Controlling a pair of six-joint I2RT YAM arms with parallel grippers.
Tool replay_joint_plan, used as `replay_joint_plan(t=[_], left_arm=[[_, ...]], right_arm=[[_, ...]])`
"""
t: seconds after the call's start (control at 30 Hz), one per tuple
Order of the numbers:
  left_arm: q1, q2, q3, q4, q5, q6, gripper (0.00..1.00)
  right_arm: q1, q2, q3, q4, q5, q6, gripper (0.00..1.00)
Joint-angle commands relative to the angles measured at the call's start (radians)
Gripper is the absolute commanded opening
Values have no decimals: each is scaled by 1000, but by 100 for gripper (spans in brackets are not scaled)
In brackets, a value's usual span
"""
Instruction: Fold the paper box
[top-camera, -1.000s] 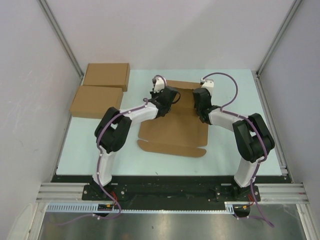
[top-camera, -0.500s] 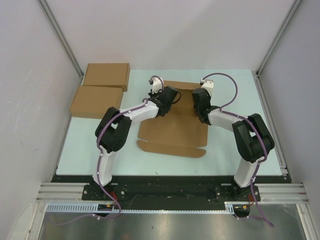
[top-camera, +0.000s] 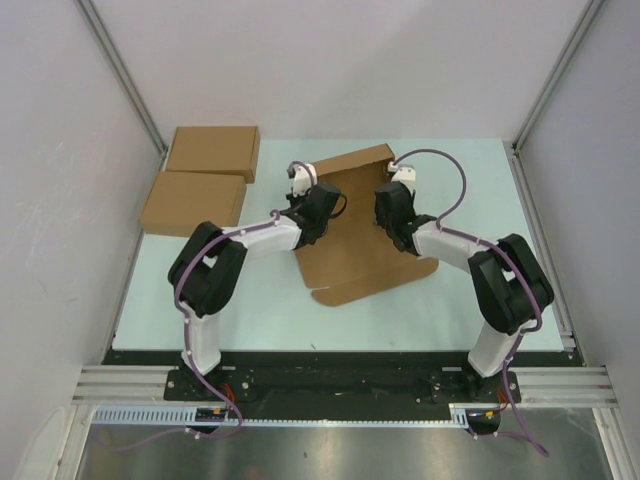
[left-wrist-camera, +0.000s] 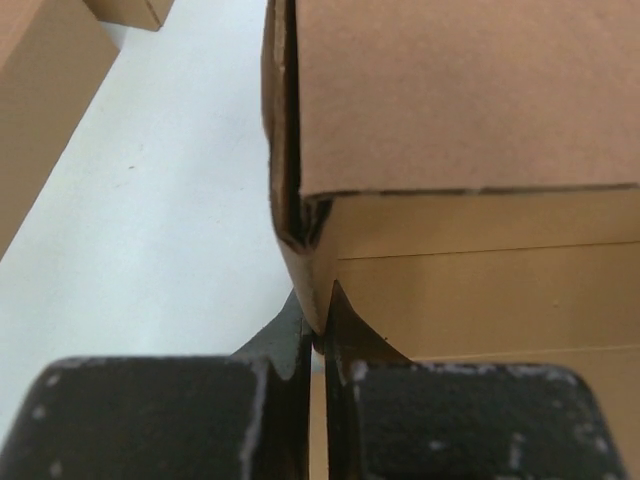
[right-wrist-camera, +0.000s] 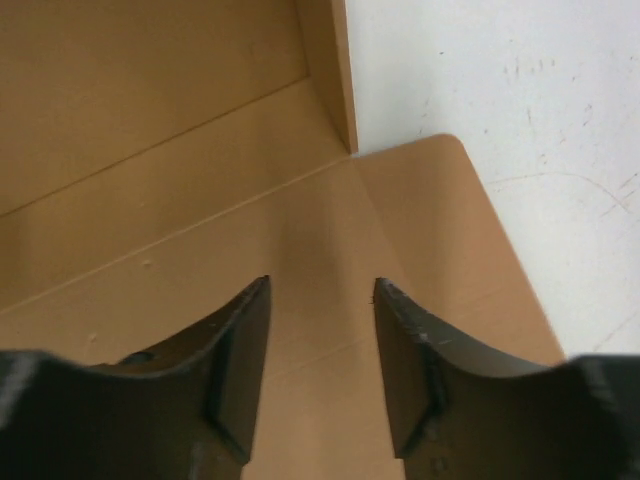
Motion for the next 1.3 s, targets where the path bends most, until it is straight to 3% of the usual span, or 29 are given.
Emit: replay_joint_plan(t=[0.0, 0.33, 0.47, 0.53, 0.7, 0.77, 0.83, 0.97, 1.27], left_arm=[[17, -83, -132, -18, 37, 40, 1], [17, -134, -266, 177, 32, 152, 0], [17, -134, -274, 202, 29, 178, 0], [17, -132, -277, 217, 32, 198, 0], [17, -132, -291, 280, 60, 273, 0], [17, -132, -297, 303, 77, 299, 0], [17, -129, -294, 324, 100, 331, 0], [17, -114, -263, 321, 144, 402, 0], [17, -100, -249, 324, 175, 459, 0]], right_arm=[[34, -121, -27, -18, -2, 8, 54], [52, -393, -123, -33, -6, -41, 63], [43, -525, -126, -19, -115, -37, 68], [-35, -551, -121, -15, -226, 23, 72], [-346, -452, -119, 88, -675, 273, 84], [-390, -363, -118, 201, -840, 319, 87], [-426, -304, -118, 292, -958, 385, 98], [-436, -197, -84, 441, -1037, 435, 100], [-428, -94, 2, 441, -1059, 425, 100]])
